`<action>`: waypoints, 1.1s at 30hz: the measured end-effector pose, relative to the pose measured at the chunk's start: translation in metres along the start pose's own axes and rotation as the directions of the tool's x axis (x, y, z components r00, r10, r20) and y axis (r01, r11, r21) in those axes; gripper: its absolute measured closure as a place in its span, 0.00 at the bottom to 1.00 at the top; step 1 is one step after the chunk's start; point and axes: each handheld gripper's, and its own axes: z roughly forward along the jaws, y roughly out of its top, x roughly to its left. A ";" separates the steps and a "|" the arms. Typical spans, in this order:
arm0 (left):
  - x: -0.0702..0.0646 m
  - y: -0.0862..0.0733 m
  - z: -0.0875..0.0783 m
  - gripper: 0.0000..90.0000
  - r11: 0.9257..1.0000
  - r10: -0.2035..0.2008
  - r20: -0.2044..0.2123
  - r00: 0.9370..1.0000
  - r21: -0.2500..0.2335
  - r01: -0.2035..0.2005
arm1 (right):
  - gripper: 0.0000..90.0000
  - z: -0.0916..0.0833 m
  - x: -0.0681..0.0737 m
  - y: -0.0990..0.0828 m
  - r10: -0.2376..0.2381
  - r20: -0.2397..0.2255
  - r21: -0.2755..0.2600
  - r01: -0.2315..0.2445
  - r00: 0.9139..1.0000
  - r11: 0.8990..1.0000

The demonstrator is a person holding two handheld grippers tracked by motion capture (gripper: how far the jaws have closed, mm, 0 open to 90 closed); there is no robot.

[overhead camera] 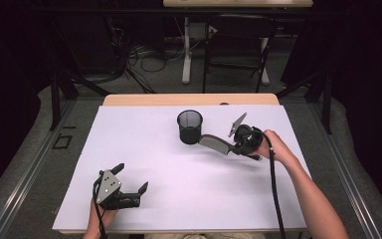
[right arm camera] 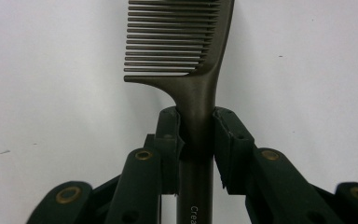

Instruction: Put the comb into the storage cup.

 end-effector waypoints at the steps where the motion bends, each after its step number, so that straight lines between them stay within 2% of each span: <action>1: 0.000 0.000 0.000 0.00 1.000 -0.001 0.000 1.000 0.000 0.001 | 0.81 -0.001 0.000 -0.001 0.005 -0.001 -0.009 -0.005 1.000 1.000; 10: 0.000 0.000 0.000 0.00 1.000 -0.003 0.003 1.000 -0.001 0.003 | 0.81 -0.011 0.004 -0.011 0.049 -0.009 -0.101 -0.049 0.999 0.994; 17: 0.000 0.000 0.000 0.00 1.000 -0.004 0.007 1.000 0.000 0.004 | 0.81 -0.015 0.007 -0.016 0.076 -0.003 -0.142 -0.076 0.997 0.987; 19: 0.001 0.000 0.000 0.00 1.000 -0.003 0.006 1.000 0.003 0.003 | 0.81 -0.016 0.007 -0.017 0.069 -0.001 -0.147 -0.069 0.998 0.987; 25: 0.000 -0.001 0.002 0.00 1.000 -0.001 0.008 1.000 0.010 0.001 | 0.81 -0.021 0.007 -0.021 0.103 0.010 -0.203 -0.098 0.995 0.974; 33: 0.000 0.000 0.002 0.00 1.000 0.001 0.006 1.000 0.014 -0.001 | 0.81 -0.024 0.007 -0.025 0.130 0.021 -0.250 -0.121 0.991 0.961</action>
